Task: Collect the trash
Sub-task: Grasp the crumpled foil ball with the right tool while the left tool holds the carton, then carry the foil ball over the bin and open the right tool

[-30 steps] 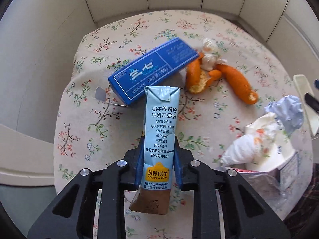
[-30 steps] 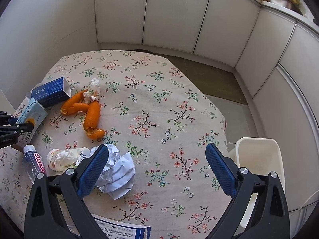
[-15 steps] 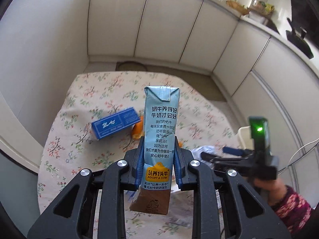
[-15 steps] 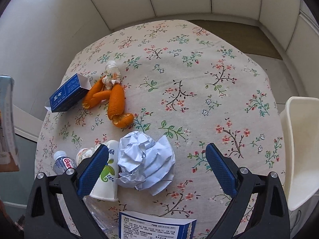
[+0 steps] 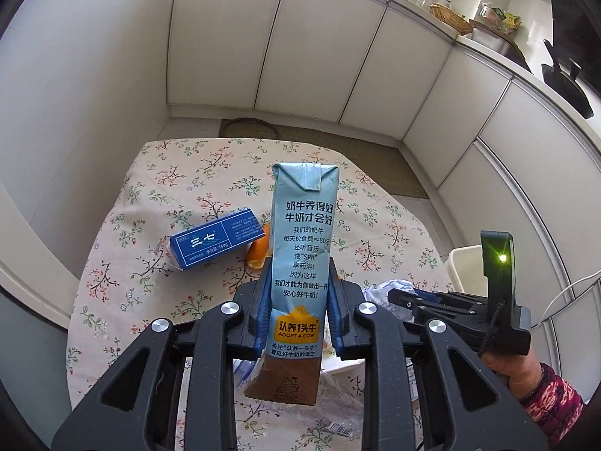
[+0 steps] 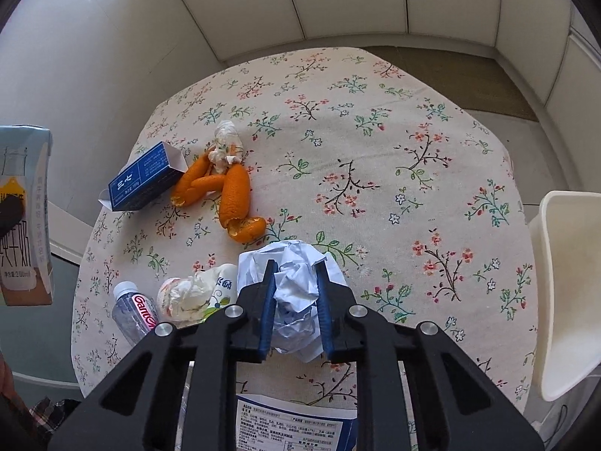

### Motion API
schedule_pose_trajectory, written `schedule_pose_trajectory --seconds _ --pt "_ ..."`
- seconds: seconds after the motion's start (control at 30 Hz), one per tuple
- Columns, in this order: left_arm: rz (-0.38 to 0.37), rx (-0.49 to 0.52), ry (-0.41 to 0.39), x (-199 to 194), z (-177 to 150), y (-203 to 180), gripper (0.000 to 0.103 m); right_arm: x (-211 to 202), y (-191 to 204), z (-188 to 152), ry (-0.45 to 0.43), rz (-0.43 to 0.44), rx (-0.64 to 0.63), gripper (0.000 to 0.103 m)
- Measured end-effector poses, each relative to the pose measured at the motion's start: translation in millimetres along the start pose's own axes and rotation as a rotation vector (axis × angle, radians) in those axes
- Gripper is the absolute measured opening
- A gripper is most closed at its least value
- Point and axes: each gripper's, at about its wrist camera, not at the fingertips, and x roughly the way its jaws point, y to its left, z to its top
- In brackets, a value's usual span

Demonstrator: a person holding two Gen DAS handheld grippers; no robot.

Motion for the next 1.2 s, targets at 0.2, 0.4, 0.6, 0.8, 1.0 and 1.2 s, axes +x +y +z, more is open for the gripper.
schedule_pose_trajectory --seconds 0.2,0.4,0.6,0.8,1.0,1.2 --pt "-0.012 -0.032 -0.030 2.2 2.6 -2.6 0.024 -25.8 7.3 2.4 -0.083 0.008 -0.025 0.020" --pt "-0.028 -0.053 -0.077 0.1 7.8 -11.4 0.024 -56.0 12.7 6.9 -0.199 -0.007 -0.041 0.020" --pt "-0.044 -0.075 -0.154 -8.8 16.1 -21.5 0.024 -89.8 19.0 9.5 -0.367 -0.044 -0.055 0.020" --pt "-0.057 -0.075 -0.167 -6.0 19.6 -32.8 0.024 -115.9 21.1 9.2 -0.494 -0.082 -0.069 0.020" --pt "-0.083 -0.083 -0.195 -9.1 24.1 -42.2 0.024 -131.4 12.7 8.9 -0.552 -0.119 -0.059 0.020" --pt "-0.115 -0.075 -0.206 -7.9 27.5 -59.1 0.024 -150.7 -4.0 6.6 -0.600 -0.168 -0.046 0.020"
